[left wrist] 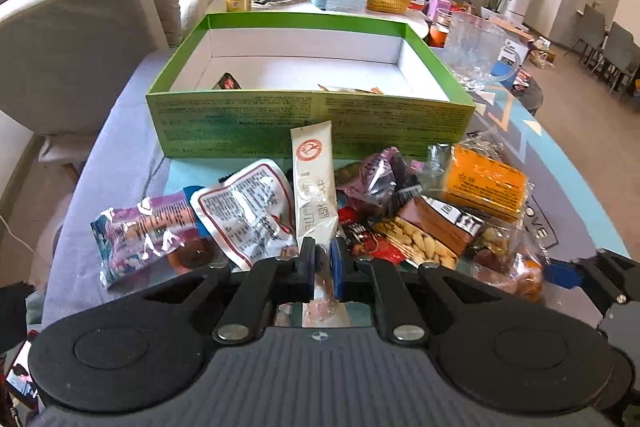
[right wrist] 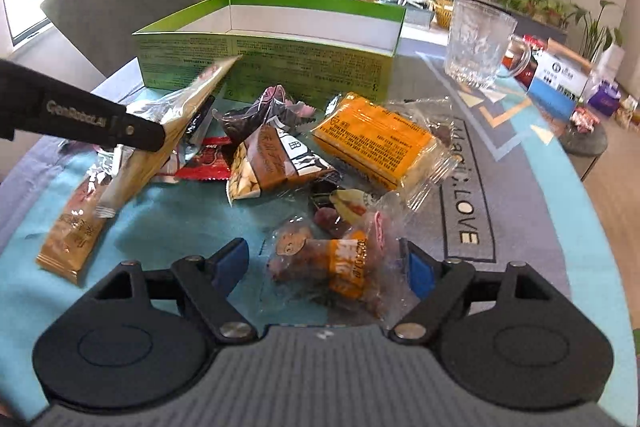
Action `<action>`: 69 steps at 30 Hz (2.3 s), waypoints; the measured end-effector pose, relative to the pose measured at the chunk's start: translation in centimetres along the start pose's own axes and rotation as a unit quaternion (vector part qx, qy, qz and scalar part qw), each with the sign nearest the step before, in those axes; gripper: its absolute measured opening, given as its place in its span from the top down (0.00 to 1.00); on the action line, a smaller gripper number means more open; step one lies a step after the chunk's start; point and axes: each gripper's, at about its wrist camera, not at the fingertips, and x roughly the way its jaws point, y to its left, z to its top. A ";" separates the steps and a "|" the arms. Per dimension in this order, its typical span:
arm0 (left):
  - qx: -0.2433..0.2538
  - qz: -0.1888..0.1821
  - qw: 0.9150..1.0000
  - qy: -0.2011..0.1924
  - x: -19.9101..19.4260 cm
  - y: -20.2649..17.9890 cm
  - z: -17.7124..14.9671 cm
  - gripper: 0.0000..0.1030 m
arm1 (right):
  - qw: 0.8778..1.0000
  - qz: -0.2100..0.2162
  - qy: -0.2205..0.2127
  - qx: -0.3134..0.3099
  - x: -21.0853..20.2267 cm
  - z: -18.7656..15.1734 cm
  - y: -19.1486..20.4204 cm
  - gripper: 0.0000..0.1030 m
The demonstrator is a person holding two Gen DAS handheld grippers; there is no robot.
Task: Organize snacks
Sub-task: 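Grasp a brown-orange snack bag with the right tool while the left grasps a white stick packet, then carry both snacks into the green box and open both tools to release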
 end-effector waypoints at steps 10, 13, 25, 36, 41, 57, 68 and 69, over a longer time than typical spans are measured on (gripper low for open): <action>-0.004 -0.048 0.999 -0.017 -2.7 0.3 -0.3 0.95 | 0.999 0.033 -0.013 0.035 -2.1 -0.2 -1.9 0.48; 0.003 -0.053 0.998 -0.022 -3.2 0.2 -0.3 0.97 | 0.998 0.043 -0.019 0.053 -2.7 -0.3 -2.6 0.48; 0.021 -0.010 0.998 0.056 0.4 -1.4 -1.7 0.49 | 0.997 0.052 -0.015 0.058 -2.6 -0.7 -3.4 0.47; 0.009 -0.029 1.000 -0.004 -2.3 -1.4 -1.3 0.84 | 0.995 0.055 -0.034 0.078 -3.1 0.0 -4.6 0.47; 0.013 -0.038 0.999 -0.033 -3.7 -1.5 -0.1 0.84 | 0.992 0.058 -0.066 0.087 -4.3 1.6 -5.1 0.47; -0.006 -0.037 0.997 -0.067 -2.9 0.1 3.0 0.84 | 0.988 0.065 -0.117 0.082 -4.9 6.6 -4.7 0.47; -0.027 -0.038 0.996 -0.082 -2.0 2.0 5.2 0.84 | 0.985 0.080 -0.129 0.084 -3.8 9.6 -4.2 0.47; -0.029 -0.038 0.995 -0.086 -1.9 2.1 5.5 0.84 | 0.984 0.083 -0.130 0.086 -3.8 9.9 -4.1 0.47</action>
